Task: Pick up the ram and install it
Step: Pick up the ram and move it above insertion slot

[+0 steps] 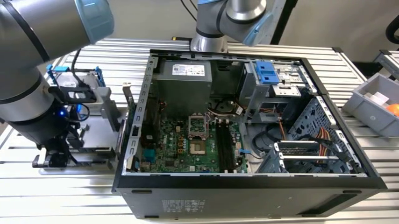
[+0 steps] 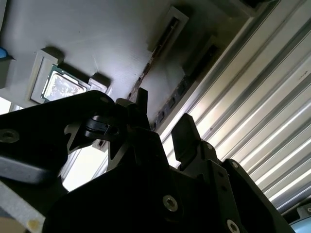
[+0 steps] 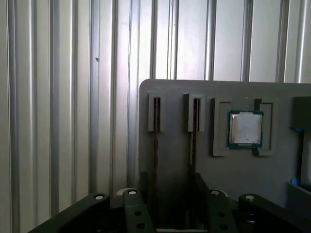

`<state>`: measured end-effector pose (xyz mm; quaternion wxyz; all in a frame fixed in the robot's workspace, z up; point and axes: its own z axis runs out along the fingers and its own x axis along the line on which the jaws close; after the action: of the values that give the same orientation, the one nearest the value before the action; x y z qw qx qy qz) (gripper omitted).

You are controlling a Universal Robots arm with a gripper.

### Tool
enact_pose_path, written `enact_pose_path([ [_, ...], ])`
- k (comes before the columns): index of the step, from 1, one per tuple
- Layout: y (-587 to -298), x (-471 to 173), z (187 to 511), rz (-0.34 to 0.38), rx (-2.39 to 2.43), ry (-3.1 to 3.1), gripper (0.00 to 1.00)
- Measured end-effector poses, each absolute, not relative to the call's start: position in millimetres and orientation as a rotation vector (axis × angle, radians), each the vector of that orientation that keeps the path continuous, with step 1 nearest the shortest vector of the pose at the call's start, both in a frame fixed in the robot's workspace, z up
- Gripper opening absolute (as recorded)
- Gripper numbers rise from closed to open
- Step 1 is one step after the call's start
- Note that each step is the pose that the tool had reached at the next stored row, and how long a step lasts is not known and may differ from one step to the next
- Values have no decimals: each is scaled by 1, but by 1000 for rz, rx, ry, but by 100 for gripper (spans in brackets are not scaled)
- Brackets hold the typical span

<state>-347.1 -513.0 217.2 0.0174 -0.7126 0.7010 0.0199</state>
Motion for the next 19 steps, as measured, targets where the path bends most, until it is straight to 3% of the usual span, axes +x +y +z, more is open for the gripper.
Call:
enact_pose_path([
  [19, -518, -347, 196, 62, -2214, 2178, 100],
])
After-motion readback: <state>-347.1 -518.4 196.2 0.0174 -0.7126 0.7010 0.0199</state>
